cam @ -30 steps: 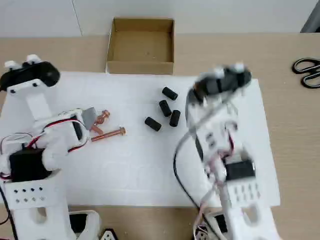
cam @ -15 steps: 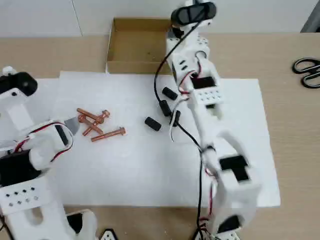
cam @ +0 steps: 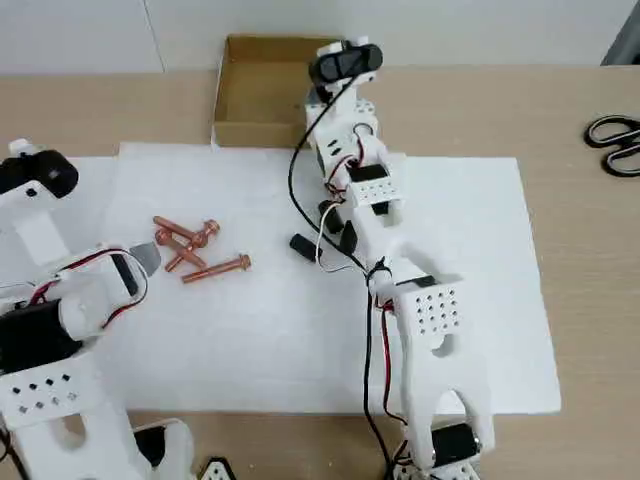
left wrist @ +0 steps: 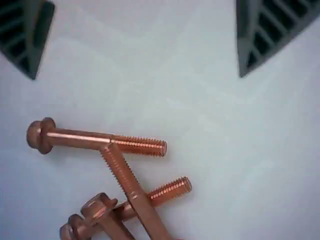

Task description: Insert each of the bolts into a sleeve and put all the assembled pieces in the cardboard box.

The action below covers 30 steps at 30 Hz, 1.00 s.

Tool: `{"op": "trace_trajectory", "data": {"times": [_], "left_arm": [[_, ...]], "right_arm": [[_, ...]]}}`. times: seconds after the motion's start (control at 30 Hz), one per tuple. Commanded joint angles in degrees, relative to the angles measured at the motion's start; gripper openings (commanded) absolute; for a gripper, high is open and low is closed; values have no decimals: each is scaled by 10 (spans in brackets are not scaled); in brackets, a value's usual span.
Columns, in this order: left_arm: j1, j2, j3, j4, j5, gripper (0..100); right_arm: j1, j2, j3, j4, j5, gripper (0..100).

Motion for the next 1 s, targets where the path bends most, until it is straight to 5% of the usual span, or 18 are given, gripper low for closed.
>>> {"op": "trace_trajectory", "data": {"times": [0.0,0.37,0.53,0.97], "left_arm": [[1,-10,-20,1,-5,245],[1,-10,-20,1,-27,246],[1,-10,-20,1,-91,246],[0,-10,-20,1,-95,246]], "right_arm": [[-4,-7,-46,-15,4,173],[-2,-51,-48,17,6,199],[-2,-157,-48,167,4,199],[-15,-378,-47,701,4,199]]}}
